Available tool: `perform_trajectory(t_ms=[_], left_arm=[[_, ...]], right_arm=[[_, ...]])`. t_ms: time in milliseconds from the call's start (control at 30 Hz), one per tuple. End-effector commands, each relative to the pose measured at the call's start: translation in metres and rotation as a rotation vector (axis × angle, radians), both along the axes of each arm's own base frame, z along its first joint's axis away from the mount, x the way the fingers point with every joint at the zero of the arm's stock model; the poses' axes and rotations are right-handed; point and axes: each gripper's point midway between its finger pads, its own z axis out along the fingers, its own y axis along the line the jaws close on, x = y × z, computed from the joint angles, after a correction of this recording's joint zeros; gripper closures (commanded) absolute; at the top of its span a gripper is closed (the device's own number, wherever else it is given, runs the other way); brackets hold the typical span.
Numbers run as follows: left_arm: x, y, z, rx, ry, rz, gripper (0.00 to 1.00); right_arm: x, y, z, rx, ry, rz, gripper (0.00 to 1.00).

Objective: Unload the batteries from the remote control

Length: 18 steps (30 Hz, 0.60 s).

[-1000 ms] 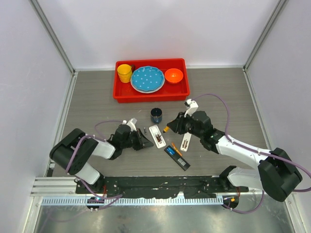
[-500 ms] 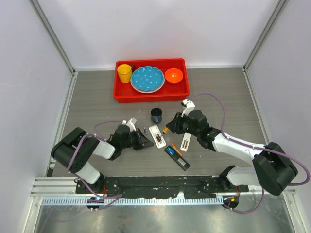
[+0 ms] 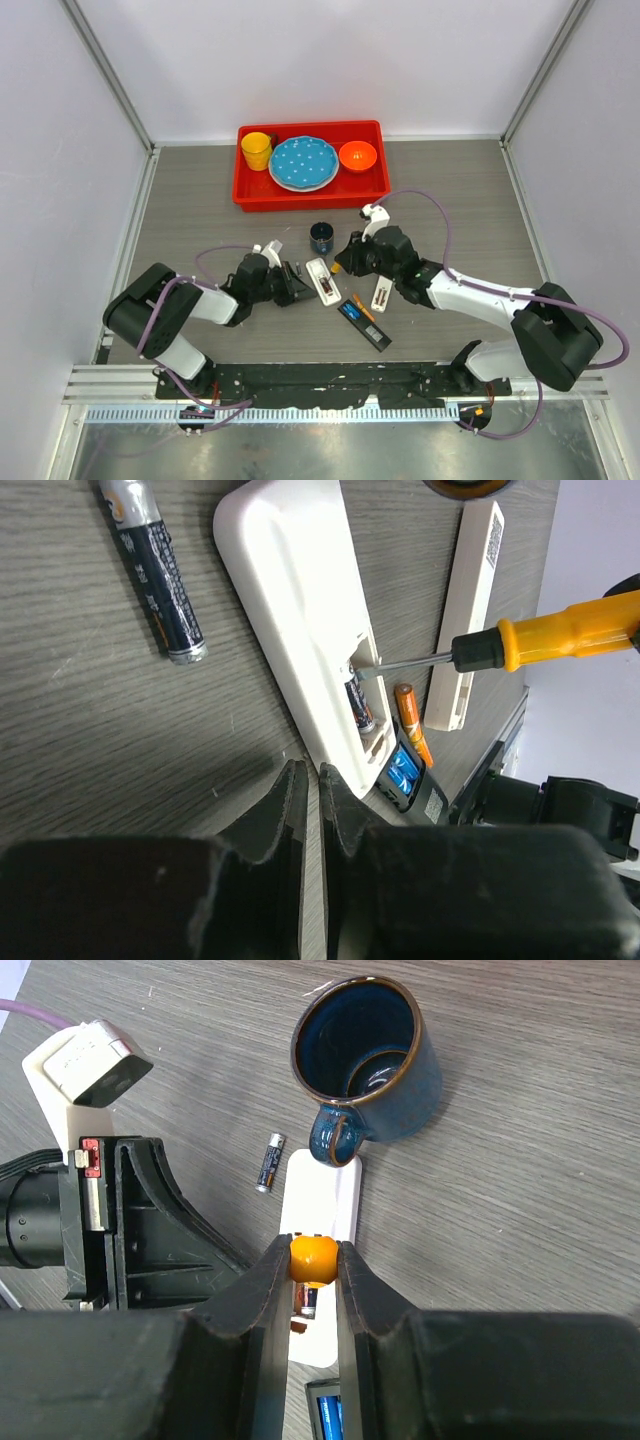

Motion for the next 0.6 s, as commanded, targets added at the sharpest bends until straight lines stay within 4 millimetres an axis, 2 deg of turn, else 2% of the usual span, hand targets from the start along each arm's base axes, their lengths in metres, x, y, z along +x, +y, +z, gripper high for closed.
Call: perform_trajectory(t_ms=[0,333,567], left_arm=[[0.014,-0.003,0.006,0.011,-0.049,0.007,0.88],[0.016,-0.003,-0.004,0.028,-0.033,0.007,0.87],[0.013,0.0,-0.01,0.042,-0.021,0.012,0.87]], right_arm=[[-0.003,0.007,-0.003,-0.017,0.027,0.021,0.99],[-0.014,0.026,0.007,0.132,0.11,0.06,0.99],[-0.017,0.031,0.008,0.202,0.158,0.067,0.99]])
